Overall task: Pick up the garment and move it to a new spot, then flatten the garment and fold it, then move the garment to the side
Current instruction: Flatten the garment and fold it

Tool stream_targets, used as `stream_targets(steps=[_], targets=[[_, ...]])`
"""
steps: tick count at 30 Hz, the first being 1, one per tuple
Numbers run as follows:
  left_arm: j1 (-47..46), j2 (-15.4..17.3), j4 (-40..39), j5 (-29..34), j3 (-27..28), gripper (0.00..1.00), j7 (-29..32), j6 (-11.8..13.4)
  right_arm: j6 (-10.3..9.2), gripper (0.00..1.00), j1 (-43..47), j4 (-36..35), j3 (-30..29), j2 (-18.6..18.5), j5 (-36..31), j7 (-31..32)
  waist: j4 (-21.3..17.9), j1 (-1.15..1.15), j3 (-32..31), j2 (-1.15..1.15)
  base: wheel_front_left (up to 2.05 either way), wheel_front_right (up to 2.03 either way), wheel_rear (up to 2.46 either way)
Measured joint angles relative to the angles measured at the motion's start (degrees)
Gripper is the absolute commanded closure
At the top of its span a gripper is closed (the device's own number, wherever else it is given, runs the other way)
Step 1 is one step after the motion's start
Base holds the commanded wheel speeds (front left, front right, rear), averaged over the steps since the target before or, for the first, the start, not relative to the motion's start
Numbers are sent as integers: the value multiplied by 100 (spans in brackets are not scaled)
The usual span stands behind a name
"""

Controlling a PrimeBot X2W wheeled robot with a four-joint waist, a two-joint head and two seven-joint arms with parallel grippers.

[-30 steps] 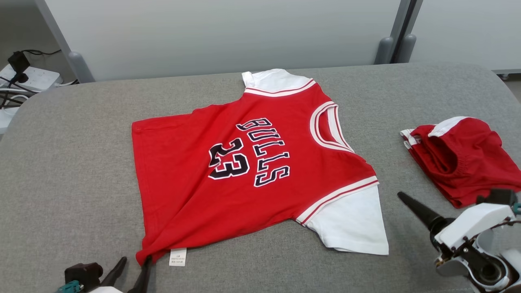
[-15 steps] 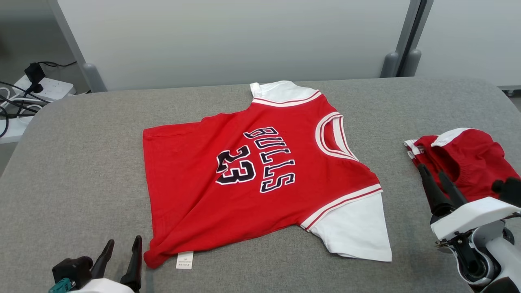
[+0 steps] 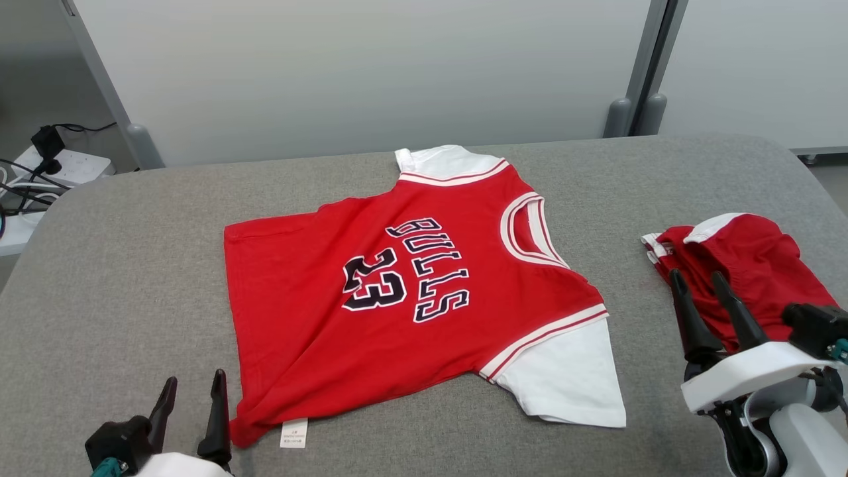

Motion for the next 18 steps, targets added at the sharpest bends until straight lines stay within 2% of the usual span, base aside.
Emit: stream_targets(steps=[7,14,18], targets=[[349,-91,-165,301,77,0,1,0,0,0,428,-214,-258,286,-492,0,-9,0,-91,0,0,0,0],[444,-103,-167,383,36,0,0,2,0,0,700,-357,-324,350,-1005,0,9,0,-132,0,0,0,0],[447,-102,-218,385,-34,0,1,92,0,0,837,-427,-356,497,-1291,0,16,0,-139,0,0,0,0]])
